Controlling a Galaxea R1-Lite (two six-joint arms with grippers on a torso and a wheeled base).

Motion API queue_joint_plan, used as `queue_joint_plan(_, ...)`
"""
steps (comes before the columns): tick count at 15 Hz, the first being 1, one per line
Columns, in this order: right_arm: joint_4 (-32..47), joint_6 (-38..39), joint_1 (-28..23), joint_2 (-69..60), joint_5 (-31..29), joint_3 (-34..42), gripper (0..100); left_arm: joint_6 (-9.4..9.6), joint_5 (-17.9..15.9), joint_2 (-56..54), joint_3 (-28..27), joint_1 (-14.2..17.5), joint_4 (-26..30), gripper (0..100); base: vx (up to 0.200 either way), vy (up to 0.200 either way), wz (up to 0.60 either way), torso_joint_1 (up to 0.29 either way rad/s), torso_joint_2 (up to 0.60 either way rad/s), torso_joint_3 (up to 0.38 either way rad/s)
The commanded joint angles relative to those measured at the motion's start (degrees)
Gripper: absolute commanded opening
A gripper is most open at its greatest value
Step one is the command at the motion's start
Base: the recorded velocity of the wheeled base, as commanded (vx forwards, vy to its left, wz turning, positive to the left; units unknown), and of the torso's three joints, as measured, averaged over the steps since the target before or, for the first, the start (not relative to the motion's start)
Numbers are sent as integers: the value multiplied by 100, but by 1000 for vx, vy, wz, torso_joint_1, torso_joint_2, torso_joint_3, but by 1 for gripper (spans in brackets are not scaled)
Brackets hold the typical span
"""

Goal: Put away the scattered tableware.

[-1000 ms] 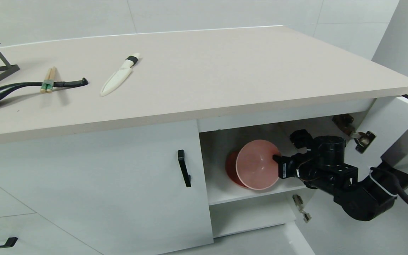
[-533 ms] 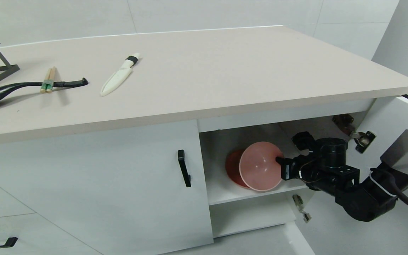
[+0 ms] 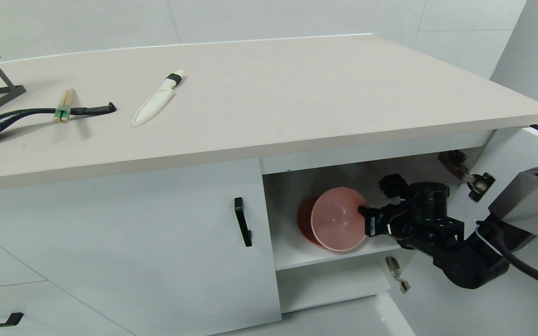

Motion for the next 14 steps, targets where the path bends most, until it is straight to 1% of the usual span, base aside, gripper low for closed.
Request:
queue_joint_plan(1,-10,-1,27,32,-1,-36,0,-2,2,7,0,2,0,100,0,0,0,0,0,0)
queue_joint_plan(2,-125,-1,36,41,-1,-36,0,-2,2,7,0,2,0,100,0,0,0,0,0,0)
queue_joint_plan(3,-142,-1,45,41,-1,-36,100,-2,2,7,0,2,0,100,0,0,0,0,0,0)
queue_joint_plan(9,-160,-10,54,32,8,-18,100,-11,2,7,0,2,0,100,0,0,0,0,0,0)
queue_joint_plan(11,-380,-10,133,-64,8,8,100,-11,2,7,0,2,0,100,0,0,0,0,0,0)
queue_joint_plan(14,-432,-27,291,-460,17,140,100,-11,2,7,0,2,0,100,0,0,0,0,0,0)
